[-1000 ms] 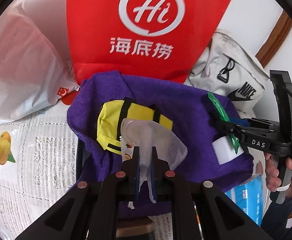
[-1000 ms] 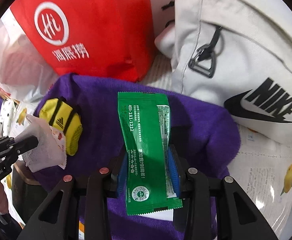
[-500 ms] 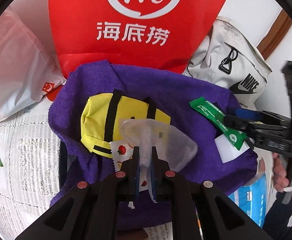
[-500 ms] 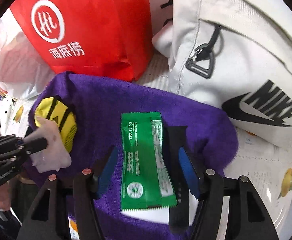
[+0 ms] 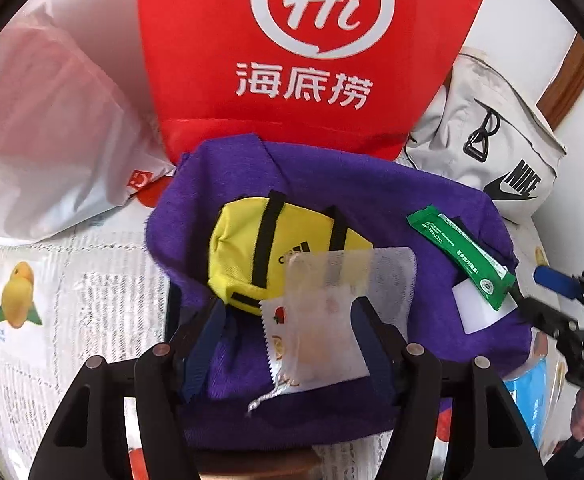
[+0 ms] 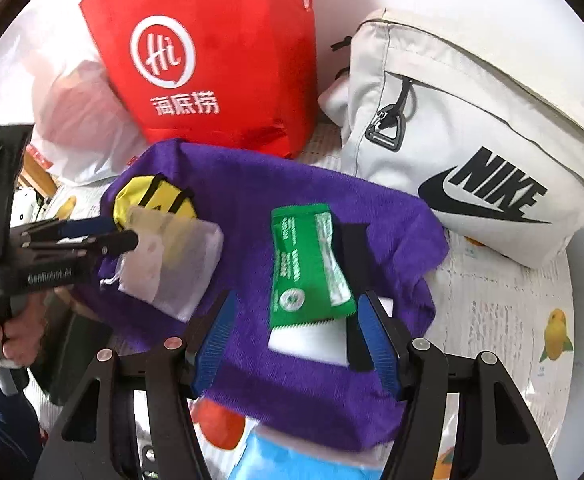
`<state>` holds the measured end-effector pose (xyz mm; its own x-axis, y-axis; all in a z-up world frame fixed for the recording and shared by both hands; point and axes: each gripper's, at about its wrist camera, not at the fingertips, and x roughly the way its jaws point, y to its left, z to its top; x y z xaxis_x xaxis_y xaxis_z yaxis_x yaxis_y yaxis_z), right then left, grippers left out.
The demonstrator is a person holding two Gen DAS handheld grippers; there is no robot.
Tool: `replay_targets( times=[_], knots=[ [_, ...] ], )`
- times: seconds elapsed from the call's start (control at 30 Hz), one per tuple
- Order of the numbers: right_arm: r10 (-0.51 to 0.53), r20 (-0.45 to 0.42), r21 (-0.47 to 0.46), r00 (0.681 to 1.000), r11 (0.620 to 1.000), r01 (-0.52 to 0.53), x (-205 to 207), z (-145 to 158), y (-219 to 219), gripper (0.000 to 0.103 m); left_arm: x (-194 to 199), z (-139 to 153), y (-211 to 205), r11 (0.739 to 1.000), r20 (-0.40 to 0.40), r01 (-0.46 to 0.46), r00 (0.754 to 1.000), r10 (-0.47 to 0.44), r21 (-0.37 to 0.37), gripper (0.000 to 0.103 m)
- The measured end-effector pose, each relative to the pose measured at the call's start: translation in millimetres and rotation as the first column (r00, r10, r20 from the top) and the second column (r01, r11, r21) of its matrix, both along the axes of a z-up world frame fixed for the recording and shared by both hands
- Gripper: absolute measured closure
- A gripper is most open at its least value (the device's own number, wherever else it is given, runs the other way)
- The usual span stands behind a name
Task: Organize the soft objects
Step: 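Open both grippers and pull them back toward the items on the bed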
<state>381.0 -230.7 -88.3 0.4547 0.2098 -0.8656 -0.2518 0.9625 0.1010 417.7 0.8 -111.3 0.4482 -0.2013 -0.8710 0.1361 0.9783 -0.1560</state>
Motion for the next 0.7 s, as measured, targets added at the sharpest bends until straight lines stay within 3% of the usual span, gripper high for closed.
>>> replay_targets(
  times=[0.33,0.7],
  knots=[
    [0.003,0.031,0.028,1.0,1.0,-0.004,-43,14,5,0.04,-59,45,11,0.997,0.116,0.051,0.992,-0.045,-0.052,0.04],
    [-0.028,0.064,0.095,0.998,0.995,0.022,-118,39,-2,0.04,-130,57,8,0.991,0.067,0.08,0.995,-0.073,-0.106,0.04]
  ],
)
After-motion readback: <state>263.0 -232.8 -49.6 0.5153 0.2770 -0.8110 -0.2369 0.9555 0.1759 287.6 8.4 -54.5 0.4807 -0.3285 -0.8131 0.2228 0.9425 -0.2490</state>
